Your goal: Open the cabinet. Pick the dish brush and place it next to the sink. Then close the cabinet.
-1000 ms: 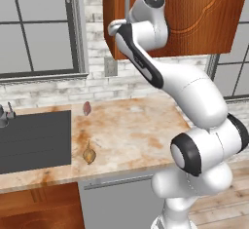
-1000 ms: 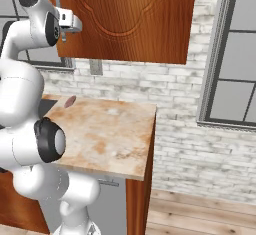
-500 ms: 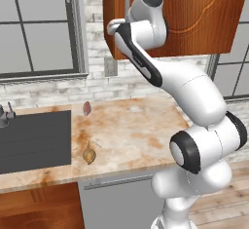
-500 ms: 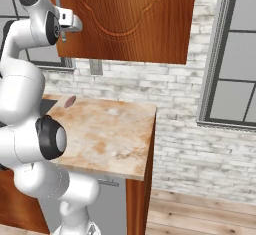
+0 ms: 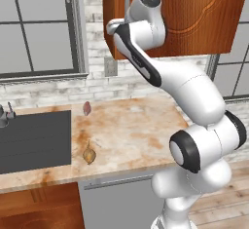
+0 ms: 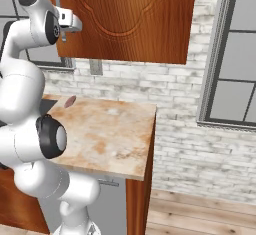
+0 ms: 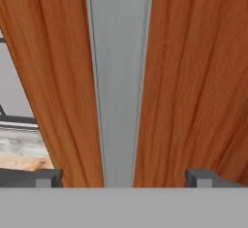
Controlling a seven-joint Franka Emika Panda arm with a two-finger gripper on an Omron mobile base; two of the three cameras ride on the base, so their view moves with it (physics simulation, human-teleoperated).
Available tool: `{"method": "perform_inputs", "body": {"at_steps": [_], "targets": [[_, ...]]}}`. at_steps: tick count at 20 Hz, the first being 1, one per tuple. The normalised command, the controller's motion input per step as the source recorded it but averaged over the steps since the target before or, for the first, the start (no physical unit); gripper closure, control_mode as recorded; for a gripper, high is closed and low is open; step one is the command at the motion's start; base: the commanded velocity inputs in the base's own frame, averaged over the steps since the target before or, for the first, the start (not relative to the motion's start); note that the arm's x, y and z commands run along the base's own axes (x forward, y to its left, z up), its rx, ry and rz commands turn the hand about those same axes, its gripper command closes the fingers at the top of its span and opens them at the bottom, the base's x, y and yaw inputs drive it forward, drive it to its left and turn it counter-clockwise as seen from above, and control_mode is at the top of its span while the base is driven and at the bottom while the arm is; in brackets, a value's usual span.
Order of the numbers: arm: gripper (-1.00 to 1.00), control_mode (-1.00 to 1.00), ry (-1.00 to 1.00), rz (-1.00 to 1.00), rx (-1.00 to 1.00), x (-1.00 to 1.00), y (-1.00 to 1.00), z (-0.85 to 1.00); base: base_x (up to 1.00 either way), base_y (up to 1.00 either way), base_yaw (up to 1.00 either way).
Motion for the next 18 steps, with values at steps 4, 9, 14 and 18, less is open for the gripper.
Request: {"method": "perform_inputs", "body": {"at_steps": [4,9,14,18], "targets": [[-1.00,-1.00,0.00,-0.02,0.00,0.37,0.00,-0.37,0.00,0.00,0.00],[-1.00,-1.00,-0.04,-0.03,0.00,0.41,0.01,-0.45,0.00,0.00,0.00],[-1.00,-1.00,-0.07,-0.04,0.00,0.42,0.00,-0.50,0.00,0.00,0.00],[-1.00,-1.00,-0.08,-0.04,0.00,0.45,0.00,-0.58,0.00,0.00,0.00]]}}
